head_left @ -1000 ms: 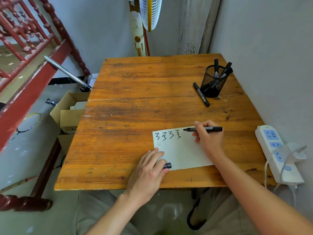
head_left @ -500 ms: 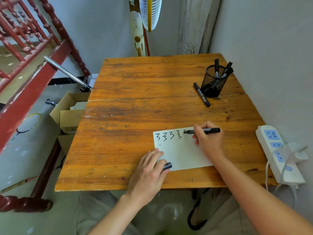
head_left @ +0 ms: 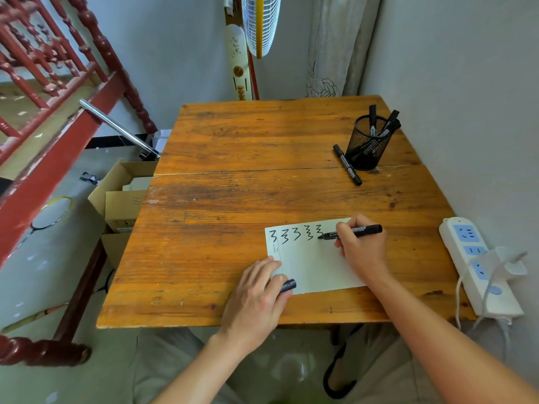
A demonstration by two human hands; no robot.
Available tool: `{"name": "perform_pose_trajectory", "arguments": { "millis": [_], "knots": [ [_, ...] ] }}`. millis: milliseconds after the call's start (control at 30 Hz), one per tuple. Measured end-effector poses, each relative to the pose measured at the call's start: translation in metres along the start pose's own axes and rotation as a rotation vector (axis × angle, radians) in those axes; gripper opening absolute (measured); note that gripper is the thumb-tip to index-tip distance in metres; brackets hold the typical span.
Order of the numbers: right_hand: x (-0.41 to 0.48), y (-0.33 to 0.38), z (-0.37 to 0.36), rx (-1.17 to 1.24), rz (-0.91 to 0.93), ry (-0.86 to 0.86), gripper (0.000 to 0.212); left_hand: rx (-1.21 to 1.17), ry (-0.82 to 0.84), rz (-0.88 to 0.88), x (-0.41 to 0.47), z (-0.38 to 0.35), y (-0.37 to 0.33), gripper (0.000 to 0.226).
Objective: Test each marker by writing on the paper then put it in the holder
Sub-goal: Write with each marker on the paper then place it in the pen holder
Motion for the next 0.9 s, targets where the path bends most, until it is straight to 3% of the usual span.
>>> {"name": "perform_pose_trajectory", "arguments": {
  "millis": [167,367,633,900],
  "knots": [
    [0.003,-0.004,0.005,0.004,0.006,-0.055,0.021,0.002,0.006,0.004,0.000,-0.001,0.000,0.026],
    [-0.005,0.004,0.007,0.113,0.004,0.010,0.022,-0.018,-0.013,0.020,0.000,-0.002,0.000,0.026],
    [-0.016,0.016,0.030,0.297,-0.157,0.005,0.026,-0.149,-0.118,0.092,0.001,0.004,0.002,0.024],
    [-0.072,0.036,0.028,0.394,-0.364,0.142,0.030,-0.307,-0.242,0.155,0.000,0.014,-0.016,0.028]
  ]
}}
Point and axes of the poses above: each hand's wrist, its own x-axis towards the middle knuckle, its own z-axis out of the back of the hand, y = z × x, the point moved 1 cm from there along x, towards the middle knuckle, and after that the axes turned 11 degrees about -z, right-handed, at the moved point
